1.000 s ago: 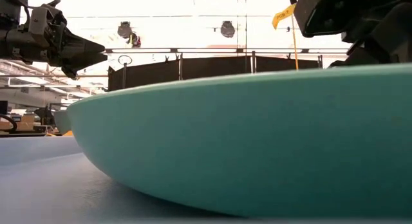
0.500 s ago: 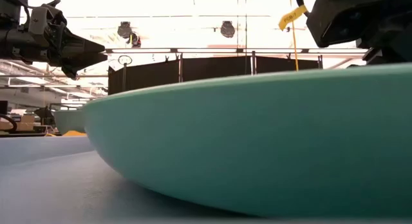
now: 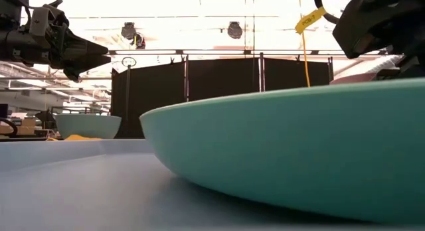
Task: Set up tray
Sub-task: Put the green plate on the blue tray
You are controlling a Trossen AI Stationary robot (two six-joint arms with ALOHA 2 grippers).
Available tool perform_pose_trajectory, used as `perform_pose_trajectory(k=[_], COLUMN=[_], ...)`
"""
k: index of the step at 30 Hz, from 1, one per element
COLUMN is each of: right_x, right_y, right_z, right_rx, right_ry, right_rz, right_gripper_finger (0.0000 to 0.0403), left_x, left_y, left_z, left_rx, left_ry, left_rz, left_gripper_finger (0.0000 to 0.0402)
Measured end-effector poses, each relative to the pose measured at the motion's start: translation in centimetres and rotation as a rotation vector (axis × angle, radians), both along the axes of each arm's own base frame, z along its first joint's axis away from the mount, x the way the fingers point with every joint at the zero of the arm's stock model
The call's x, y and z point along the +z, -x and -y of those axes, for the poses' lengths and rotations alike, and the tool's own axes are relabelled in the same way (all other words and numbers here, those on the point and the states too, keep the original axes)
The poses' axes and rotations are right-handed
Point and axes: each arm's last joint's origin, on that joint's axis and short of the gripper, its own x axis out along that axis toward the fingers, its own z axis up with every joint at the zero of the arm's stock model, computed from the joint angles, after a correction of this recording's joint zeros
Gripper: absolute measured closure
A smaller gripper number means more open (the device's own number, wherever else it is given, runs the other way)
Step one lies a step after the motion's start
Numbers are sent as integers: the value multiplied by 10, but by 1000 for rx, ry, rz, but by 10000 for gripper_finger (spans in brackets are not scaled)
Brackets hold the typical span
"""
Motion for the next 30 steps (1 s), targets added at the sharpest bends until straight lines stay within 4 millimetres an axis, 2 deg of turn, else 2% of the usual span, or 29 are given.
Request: perform_pose_trajectory(k=[14, 21, 25, 28, 30], right_x=[-1, 0, 19, 46, 69], right_y=[4, 1, -9, -12, -15], right_z=[2, 1, 6, 16, 23], right_rx=[-8, -3, -27, -28, -25], right_ry=[3, 8, 44, 104, 145], right_rz=[-55, -3, 181, 353, 532], right_gripper_finger=[403, 403, 402, 399, 397], left_x=[0, 0, 0, 1, 1], left_y=[0, 0, 0, 0, 0], left_z=[0, 0, 0, 0, 0], left_rx=[0, 0, -1, -1, -1], left_ry=[-5, -4, 3, 4, 4], left_rz=[-3, -3, -1, 9, 14], left_gripper_finger=[215, 215, 215, 215, 215])
